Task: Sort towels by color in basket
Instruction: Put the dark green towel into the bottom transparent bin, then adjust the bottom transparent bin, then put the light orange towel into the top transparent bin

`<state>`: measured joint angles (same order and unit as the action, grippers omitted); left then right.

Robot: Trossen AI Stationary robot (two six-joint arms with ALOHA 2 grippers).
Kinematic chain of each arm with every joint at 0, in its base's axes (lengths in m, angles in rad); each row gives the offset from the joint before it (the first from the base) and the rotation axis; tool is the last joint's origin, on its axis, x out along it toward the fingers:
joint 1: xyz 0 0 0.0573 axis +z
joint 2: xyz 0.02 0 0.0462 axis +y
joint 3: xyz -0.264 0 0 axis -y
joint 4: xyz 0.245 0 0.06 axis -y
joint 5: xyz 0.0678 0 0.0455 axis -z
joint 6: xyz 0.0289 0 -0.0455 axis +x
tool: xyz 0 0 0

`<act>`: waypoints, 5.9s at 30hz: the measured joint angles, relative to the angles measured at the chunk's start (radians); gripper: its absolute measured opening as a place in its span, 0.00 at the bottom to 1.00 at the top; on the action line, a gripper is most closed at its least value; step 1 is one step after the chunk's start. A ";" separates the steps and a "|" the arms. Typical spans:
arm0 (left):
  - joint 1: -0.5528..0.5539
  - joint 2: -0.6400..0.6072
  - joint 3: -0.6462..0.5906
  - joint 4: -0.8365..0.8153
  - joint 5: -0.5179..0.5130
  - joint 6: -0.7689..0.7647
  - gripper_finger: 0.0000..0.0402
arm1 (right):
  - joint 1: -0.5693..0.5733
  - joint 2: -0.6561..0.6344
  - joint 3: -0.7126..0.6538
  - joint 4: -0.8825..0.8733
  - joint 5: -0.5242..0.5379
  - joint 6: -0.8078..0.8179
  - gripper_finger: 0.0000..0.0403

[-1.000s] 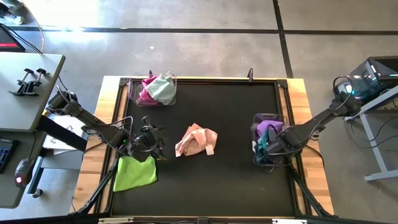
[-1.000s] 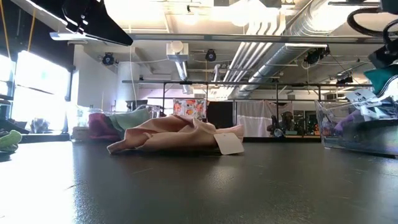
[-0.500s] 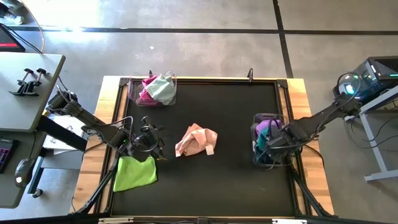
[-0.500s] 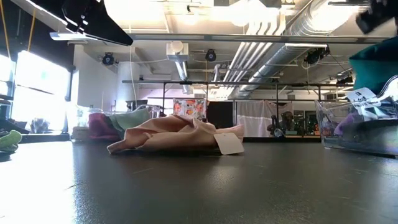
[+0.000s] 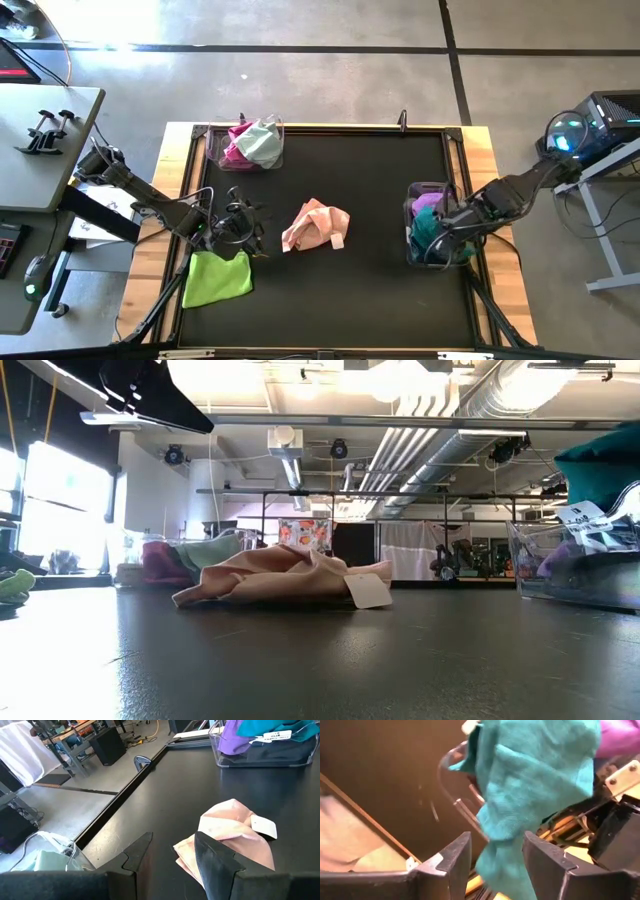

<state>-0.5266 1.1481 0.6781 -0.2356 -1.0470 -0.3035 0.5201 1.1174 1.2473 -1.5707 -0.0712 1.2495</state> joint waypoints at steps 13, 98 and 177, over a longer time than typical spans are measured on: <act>0.000 0.000 0.000 0.000 0.000 -0.006 0.33 | 0.007 0.000 -0.163 0.194 0.140 -0.127 0.36; 0.010 0.000 0.001 0.002 0.000 0.000 0.33 | -0.159 0.062 -0.399 0.177 0.261 0.072 0.32; 0.010 0.000 0.000 0.023 0.017 -0.002 0.33 | -0.108 -0.021 -0.339 0.833 0.697 -0.739 0.32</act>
<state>-0.5169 1.1481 0.6781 -0.2123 -1.0297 -0.3053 0.4121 1.0962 0.9083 -0.7382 0.6257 0.5104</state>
